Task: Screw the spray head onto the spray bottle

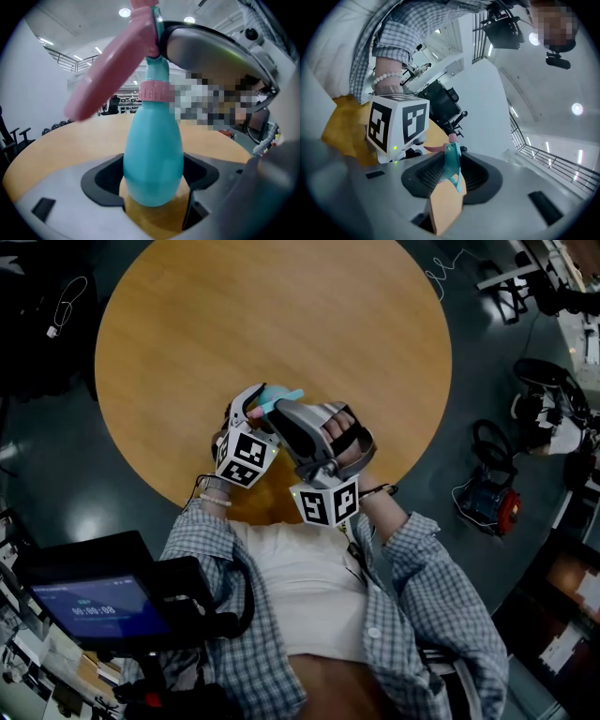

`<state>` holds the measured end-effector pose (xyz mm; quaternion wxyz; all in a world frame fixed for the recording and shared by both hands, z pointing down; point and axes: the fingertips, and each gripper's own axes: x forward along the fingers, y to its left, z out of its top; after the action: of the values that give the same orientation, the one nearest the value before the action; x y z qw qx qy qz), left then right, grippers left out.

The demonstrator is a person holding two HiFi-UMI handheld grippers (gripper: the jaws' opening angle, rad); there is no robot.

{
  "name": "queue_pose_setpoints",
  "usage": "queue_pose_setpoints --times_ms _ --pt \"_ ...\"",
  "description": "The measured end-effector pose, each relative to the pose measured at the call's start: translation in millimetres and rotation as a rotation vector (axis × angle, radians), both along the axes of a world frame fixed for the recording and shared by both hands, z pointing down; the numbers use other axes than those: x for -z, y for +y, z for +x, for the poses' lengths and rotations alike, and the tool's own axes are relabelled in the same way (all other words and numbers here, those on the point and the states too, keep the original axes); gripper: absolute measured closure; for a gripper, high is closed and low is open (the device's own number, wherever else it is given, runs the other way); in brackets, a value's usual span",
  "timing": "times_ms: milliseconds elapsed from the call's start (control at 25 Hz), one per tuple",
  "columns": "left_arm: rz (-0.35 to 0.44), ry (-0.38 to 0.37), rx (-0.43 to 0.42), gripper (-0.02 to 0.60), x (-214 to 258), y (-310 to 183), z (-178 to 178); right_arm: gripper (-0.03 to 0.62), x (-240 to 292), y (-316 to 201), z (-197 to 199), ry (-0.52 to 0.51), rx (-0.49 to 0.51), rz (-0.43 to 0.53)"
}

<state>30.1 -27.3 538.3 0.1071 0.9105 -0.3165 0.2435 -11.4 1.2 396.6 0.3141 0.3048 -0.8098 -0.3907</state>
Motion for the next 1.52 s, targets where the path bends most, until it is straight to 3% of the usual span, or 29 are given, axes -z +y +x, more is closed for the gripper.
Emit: queue_pose_setpoints --times_ms 280,440,600,720,880,1000,1160,1520 --pt "0.0 0.005 0.002 0.187 -0.8 -0.1 0.3 0.488 -0.8 -5.9 -0.3 -0.003 -0.015 -0.105" --pt "-0.001 0.006 0.004 0.187 -1.1 0.0 0.3 0.447 -3.9 -4.5 -1.1 -0.002 -0.007 -0.156" --pt "-0.001 0.008 0.006 0.187 -1.3 0.8 -0.8 0.428 0.8 -3.4 6.8 -0.074 -0.025 -0.233" --pt "0.001 0.009 0.005 0.187 -1.1 1.0 -0.8 0.428 7.1 -4.4 24.7 -0.207 -0.045 -0.38" --pt "0.002 0.009 0.004 0.187 -0.6 1.7 -0.8 0.428 -1.0 -4.9 49.3 -0.391 0.008 -0.64" --pt "0.002 0.009 0.005 0.187 -0.5 2.5 -1.8 0.428 -21.6 -4.8 57.1 -0.43 0.02 -0.797" --pt "0.004 0.01 0.01 0.187 -0.5 2.4 -3.1 0.428 -39.4 -8.8 39.0 -0.399 0.075 -0.845" --pt "0.002 0.01 0.006 0.187 -0.5 3.4 -3.5 0.435 -42.4 -16.8 6.1 -0.457 0.206 -0.957"
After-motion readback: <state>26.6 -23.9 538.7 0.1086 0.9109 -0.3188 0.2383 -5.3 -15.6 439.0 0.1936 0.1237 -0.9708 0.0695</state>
